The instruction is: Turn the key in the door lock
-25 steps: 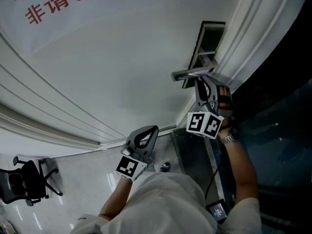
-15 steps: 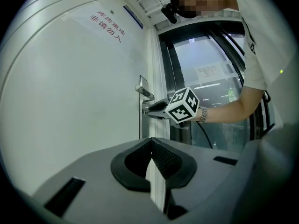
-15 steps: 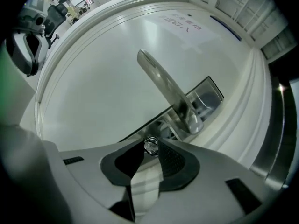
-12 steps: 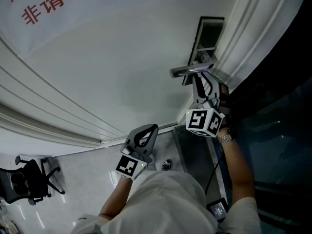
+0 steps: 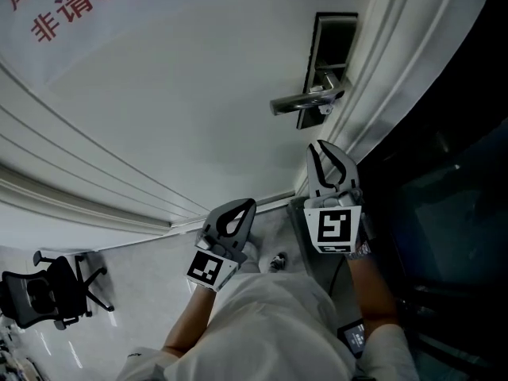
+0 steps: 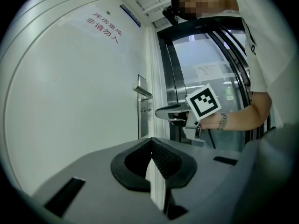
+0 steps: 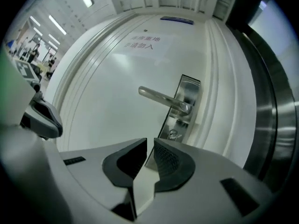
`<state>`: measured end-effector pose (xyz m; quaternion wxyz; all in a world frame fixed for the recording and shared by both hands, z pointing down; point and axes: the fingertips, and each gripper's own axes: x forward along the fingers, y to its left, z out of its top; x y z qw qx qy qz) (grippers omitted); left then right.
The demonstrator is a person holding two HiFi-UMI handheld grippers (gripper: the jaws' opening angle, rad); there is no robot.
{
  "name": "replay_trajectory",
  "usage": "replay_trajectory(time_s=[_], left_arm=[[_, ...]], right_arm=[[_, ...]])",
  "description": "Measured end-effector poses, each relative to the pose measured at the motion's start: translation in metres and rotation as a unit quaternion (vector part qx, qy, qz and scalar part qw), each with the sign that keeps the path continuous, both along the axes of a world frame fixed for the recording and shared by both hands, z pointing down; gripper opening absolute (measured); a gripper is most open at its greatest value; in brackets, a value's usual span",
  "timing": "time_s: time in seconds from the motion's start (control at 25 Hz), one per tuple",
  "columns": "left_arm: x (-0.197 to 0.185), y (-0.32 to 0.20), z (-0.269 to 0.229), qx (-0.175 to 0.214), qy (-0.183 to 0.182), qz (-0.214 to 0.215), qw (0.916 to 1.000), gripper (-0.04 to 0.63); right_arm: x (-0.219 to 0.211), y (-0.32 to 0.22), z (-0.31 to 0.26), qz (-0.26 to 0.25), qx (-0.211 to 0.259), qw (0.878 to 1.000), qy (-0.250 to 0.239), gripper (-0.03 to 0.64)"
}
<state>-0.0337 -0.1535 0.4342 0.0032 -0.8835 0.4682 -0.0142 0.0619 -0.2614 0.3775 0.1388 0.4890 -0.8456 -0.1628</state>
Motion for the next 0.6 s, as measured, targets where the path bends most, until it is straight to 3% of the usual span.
replay_trajectory(time_s=[0.36, 0.6], left_arm=[[0.021, 0.009, 0.008, -0.007, 0.004, 0.024, 0.9997, 0.003], [0.02, 0.018, 0.021, -0.03, 0.001, 0.025, 0.9992, 0.003]], right_arm=[[0.018, 0.063, 0.048, 0.005, -0.085, 0.99, -0.111, 0.005], [0.023, 0.094, 0.054, -0.008, -0.081, 0.983, -0.164, 0.005]])
